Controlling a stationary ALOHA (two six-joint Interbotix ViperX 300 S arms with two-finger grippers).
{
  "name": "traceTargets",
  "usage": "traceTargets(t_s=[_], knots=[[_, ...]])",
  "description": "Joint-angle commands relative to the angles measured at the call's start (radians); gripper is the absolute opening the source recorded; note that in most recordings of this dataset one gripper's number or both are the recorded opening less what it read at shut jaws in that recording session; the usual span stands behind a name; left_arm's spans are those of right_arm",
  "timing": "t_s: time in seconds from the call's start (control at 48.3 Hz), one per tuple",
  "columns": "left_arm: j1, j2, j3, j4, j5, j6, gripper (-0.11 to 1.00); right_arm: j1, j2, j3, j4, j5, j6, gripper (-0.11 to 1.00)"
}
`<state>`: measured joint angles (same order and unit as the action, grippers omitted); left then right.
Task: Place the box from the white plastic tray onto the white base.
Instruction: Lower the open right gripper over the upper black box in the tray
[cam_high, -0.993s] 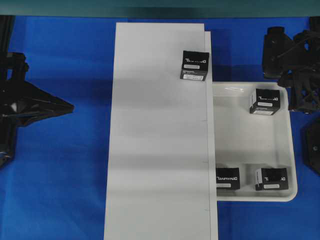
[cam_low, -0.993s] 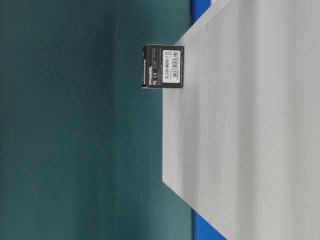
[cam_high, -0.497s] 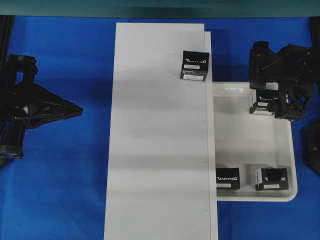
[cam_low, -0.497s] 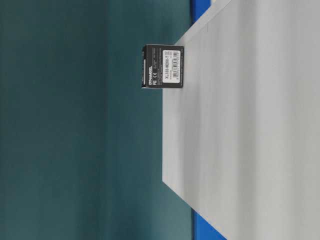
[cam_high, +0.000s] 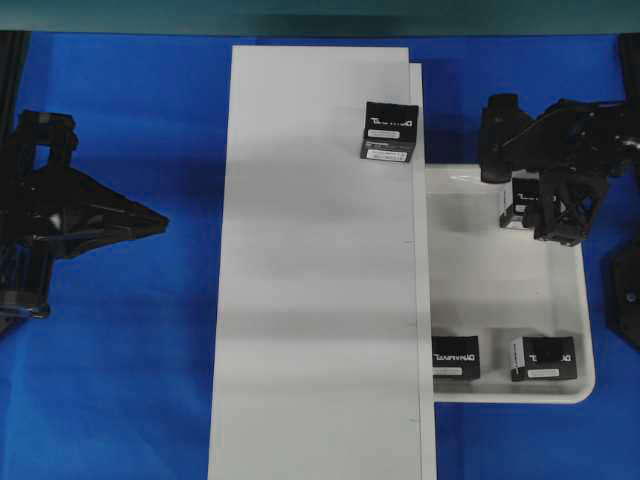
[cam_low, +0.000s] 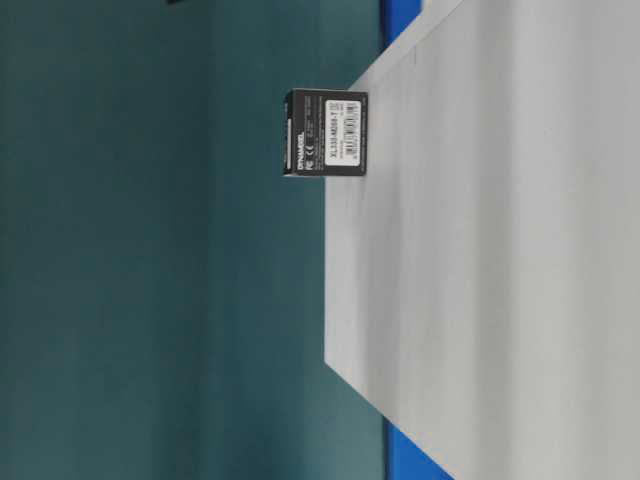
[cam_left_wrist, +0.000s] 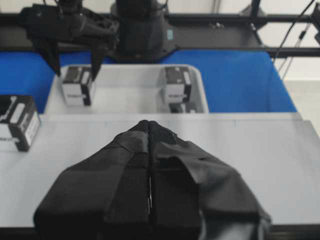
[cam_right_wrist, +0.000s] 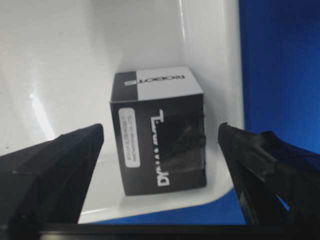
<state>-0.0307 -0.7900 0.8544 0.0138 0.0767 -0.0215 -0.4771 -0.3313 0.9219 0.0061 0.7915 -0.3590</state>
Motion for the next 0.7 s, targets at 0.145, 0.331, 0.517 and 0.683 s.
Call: traceTargets(t_s=[0.145, 0.331, 0.517, 0.683], knots=[[0.0, 0.017, -0.034, 0.003, -0.009, -0.002, -0.07, -0.008, 0.037, 0.038, 0.014, -0.052, -0.002, 1.0], [0.002, 0.017, -0.034, 0.003, -0.009, -0.002, -0.07, -0.041, 0.037, 0.069, 0.014, -0.103, -0.003, 1.0], [0.002, 0.017, -0.035, 0.003, -0.009, -0.002, -0.07, -0.044, 0.037, 0.077, 0.012, -0.124, -0.015, 1.0], [0.002, 0.017, -0.035, 0.003, -0.011, -0.002, -0.07, -0.038, 0.035, 0.077, 0.018, -0.127, -0.015, 0.97]])
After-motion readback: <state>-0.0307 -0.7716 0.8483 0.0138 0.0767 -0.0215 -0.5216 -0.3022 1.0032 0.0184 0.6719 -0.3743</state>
